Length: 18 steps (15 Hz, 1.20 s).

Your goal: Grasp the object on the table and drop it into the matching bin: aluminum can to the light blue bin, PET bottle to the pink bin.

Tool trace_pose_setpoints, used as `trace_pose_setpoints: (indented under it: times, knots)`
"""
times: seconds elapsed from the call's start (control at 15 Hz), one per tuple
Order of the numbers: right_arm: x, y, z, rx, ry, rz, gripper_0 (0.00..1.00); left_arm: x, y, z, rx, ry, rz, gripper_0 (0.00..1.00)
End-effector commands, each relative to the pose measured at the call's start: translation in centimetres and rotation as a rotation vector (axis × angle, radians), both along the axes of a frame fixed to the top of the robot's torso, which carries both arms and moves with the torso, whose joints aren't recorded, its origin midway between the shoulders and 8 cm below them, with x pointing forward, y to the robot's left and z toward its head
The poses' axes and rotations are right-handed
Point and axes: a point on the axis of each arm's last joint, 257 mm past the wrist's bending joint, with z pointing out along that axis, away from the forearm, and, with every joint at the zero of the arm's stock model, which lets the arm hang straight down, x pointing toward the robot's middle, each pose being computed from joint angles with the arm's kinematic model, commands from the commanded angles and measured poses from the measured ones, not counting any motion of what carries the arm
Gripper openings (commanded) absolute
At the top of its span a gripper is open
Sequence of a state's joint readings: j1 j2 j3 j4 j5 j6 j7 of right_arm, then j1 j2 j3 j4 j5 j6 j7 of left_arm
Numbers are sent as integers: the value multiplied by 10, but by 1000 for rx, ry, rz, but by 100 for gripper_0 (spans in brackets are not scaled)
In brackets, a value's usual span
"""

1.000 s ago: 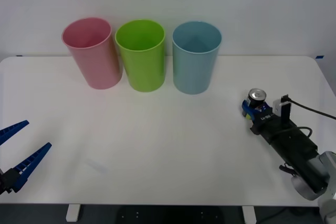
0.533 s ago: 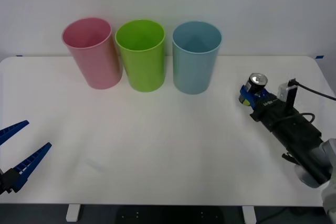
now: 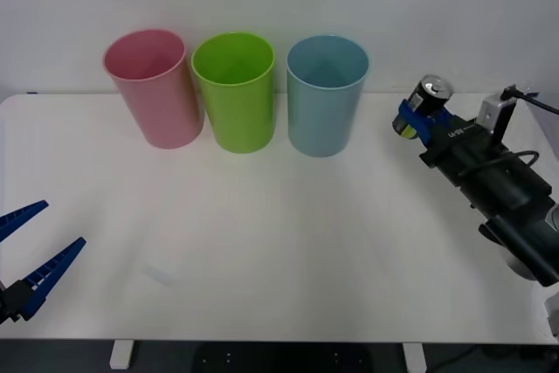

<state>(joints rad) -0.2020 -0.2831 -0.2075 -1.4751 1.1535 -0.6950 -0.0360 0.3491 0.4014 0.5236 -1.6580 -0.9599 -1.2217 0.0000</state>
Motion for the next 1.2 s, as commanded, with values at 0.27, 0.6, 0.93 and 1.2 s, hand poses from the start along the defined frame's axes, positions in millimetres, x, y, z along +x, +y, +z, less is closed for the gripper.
trace_pose_setpoints:
  times: [0.27, 0.6, 0.93, 1.2]
  knots:
    - [-3, 18, 60, 30, -29, 98, 0, 0, 0, 0, 0, 0, 0, 100]
    - [15, 31, 90, -13, -45, 110, 0, 0, 0, 0, 0, 0, 0, 100]
    - [50, 47, 107, -88, -58, 118, 0, 0, 0, 0, 0, 0, 0, 100]
    - [75, 67, 108, -119, -31, 138, 0, 0, 0, 0, 0, 0, 0, 100]
